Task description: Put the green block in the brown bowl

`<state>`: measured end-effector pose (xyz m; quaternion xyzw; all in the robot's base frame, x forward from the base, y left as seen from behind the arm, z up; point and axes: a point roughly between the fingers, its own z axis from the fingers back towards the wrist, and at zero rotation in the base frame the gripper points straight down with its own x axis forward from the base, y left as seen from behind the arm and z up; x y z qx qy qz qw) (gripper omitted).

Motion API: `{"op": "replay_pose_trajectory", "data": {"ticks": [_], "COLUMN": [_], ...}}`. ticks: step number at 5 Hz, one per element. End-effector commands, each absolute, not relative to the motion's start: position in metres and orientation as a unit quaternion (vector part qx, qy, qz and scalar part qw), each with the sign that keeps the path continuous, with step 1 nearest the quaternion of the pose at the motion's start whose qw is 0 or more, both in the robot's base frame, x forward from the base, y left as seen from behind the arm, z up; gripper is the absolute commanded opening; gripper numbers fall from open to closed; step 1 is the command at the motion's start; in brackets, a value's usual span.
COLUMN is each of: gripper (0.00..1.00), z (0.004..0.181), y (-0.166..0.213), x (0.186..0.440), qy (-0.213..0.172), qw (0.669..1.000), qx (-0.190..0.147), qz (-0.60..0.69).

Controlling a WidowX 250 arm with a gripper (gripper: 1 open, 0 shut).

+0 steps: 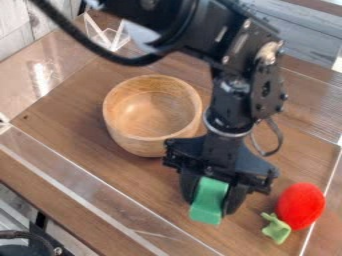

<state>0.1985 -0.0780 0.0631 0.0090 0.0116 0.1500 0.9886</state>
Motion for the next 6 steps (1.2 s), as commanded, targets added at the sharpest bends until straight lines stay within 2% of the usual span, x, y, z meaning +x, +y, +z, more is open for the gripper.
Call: {"op": "replay_pose_trajectory", "data": {"ticks": [1, 2, 3, 5, 6], "gripper": [0.00, 0.00, 0.00, 0.00, 0.00], "z": [0.086, 0.107, 0.115, 0.108, 0.102], "y": [-0.075, -0.062, -0.040, 0.003, 0.007], "x": [0.207, 0.208, 0.213, 0.225, 0.235], "qy": [-0.017, -0.037, -0.059, -0.095, -0.102], "qw": [0.990, 0.992, 0.991, 0.987, 0.985], "qx": [0.009, 0.016, 0.018, 0.004, 0.005], "qz": [0.137, 0.121, 0.123, 0.127, 0.137]}}
